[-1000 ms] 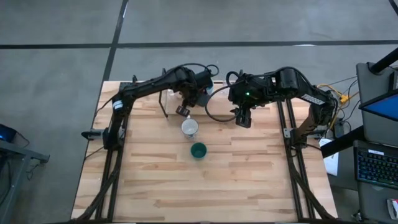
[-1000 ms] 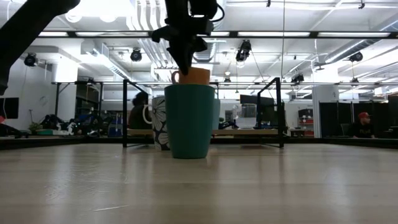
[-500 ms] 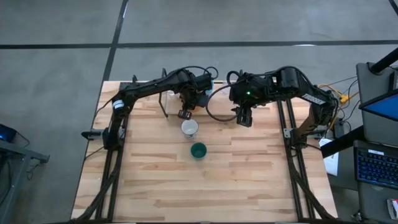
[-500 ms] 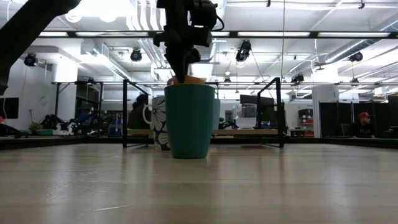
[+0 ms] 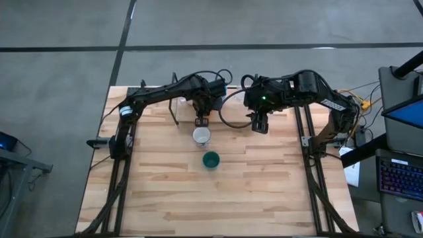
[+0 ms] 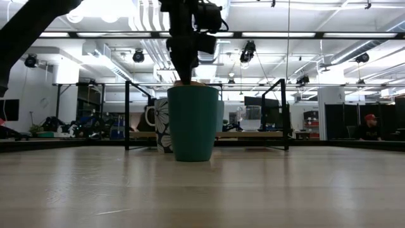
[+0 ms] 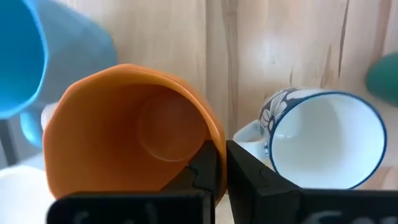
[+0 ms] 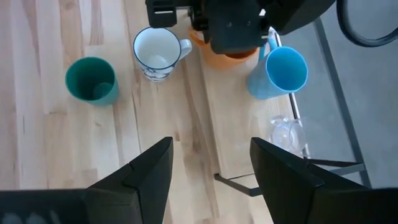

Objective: Stack small to large cups/mugs on shelf
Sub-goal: Put the orange mug on the shelf

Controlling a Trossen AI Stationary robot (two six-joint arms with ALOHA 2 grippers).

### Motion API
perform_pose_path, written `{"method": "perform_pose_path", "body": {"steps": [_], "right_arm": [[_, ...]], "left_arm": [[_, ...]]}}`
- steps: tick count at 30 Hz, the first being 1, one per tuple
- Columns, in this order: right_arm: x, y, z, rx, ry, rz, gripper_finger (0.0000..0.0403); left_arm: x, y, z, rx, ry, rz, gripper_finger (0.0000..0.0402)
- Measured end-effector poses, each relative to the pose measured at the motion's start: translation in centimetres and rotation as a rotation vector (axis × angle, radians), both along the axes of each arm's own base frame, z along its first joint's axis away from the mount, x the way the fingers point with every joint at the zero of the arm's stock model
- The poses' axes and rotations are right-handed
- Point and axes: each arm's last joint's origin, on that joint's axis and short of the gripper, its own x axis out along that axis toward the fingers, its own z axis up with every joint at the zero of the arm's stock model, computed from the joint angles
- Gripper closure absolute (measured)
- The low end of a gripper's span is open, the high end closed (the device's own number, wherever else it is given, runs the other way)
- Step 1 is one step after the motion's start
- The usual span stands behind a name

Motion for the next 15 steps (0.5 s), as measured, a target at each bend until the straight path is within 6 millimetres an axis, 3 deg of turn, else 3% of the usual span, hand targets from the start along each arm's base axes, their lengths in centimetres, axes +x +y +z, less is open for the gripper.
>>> {"method": "perform_pose_path", "body": {"steps": [15], "right_arm": [[0.00,-0.20,-0.02,-0.003,0.002,-0.001,0.0195]], "left_arm": [[-0.60,-0.18,0.39,-0.048,-0.003,0.239,0.0401]]}}
